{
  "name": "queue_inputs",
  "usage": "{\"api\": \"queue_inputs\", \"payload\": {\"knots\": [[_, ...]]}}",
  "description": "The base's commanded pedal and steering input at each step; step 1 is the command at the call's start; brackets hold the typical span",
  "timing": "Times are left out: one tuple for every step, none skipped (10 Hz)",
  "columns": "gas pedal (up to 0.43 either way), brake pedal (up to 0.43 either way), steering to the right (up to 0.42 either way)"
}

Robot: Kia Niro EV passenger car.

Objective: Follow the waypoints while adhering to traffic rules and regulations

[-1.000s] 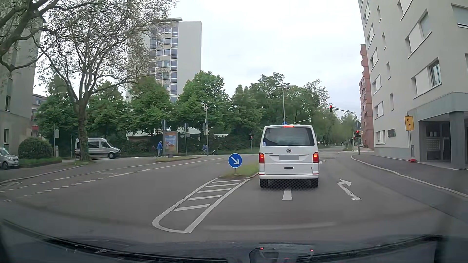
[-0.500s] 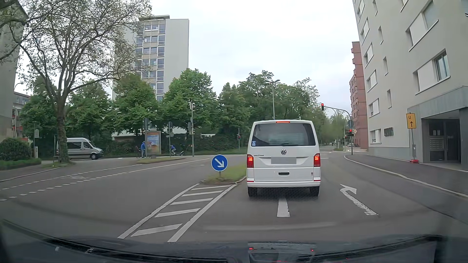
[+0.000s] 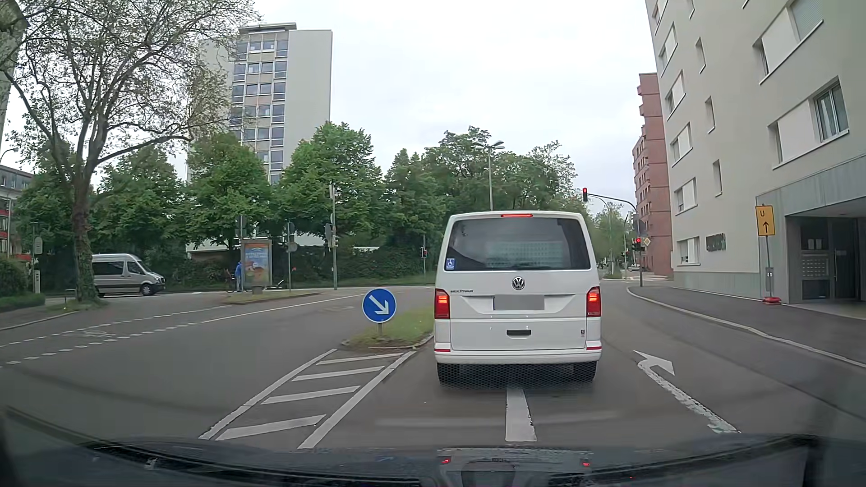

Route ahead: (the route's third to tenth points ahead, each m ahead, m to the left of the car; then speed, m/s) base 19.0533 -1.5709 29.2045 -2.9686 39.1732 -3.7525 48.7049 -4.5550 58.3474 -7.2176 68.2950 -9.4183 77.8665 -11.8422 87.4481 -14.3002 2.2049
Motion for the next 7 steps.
{"api": "queue_inputs", "payload": {"knots": [[0.0, 0.262, 0.101], [0.0, 0.256, 0.101], [0.0, 0.256, 0.099], [0.0, 0.256, 0.098], [0.0, 0.244, 0.096], [0.0, 0.226, 0.094], [0.0, 0.226, 0.093]]}}
